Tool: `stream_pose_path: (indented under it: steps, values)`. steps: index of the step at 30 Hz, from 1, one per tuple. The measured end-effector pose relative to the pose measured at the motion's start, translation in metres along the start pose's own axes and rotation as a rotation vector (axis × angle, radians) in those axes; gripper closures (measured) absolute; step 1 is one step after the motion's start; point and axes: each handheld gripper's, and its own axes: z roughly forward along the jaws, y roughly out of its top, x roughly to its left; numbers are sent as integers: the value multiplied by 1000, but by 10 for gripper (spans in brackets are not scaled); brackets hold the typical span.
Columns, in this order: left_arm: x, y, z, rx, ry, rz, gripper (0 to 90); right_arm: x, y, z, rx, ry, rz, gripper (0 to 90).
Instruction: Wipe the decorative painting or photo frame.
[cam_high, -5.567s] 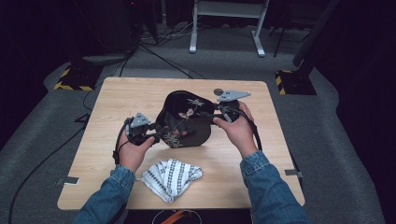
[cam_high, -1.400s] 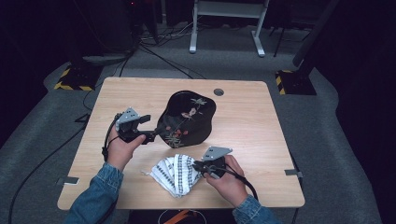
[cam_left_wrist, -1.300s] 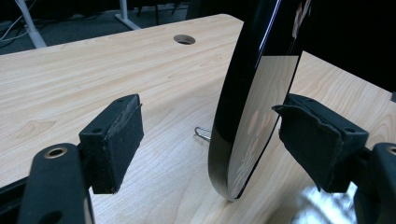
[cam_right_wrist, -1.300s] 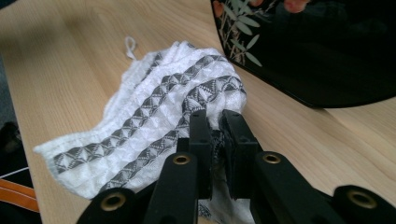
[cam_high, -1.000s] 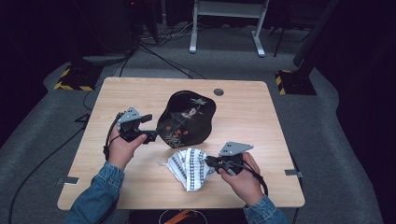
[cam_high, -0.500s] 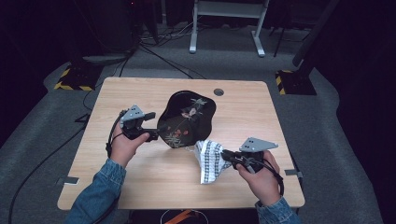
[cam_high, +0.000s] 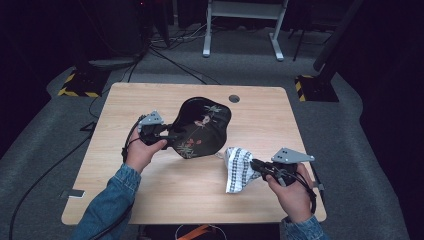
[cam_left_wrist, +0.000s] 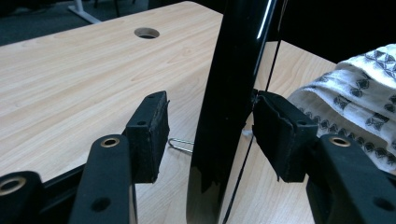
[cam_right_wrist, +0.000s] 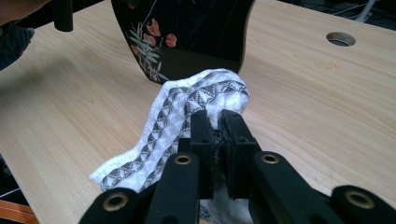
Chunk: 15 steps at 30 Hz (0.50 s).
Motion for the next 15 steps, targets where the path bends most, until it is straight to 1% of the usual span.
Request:
stream_pose_path:
  steps: [1,2,3,4,7,9,10,11,12,13,14,15]
  values:
    - [0,0,1,-2,-17,-4,490,0,0,-1,0,-3,1,849]
    - [0,0,1,-2,-21,-2,521,-1,-1,-2,-3,-6,5,849]
    - [0,0,0,-3,-28,0,532,-1,-1,-2,-4,-6,5,849]
    - [0,1,0,-6,-43,4,566,-1,-1,-3,-5,-5,6,849]
    - [0,1,-2,-17,-64,0,640,-2,0,-4,-11,-10,10,849]
    - [0,0,-3,-13,-83,1,662,-2,0,-5,-11,-12,11,849]
    - [0,0,-3,-13,-87,9,681,-3,0,-5,-14,-10,13,849]
    - [-1,0,-3,-10,-102,9,693,-3,0,-5,-16,-10,12,848]
    - [-1,0,-3,-3,-111,23,717,-3,1,-5,-17,-10,11,849]
    - [-1,0,-3,-3,-111,23,739,-3,1,-5,-16,-9,11,848]
    - [-2,0,-3,-3,-127,29,739,-3,1,-5,-16,-9,11,848]
    - [-3,-1,-2,-5,-150,37,790,-3,1,-5,-18,-7,13,848]
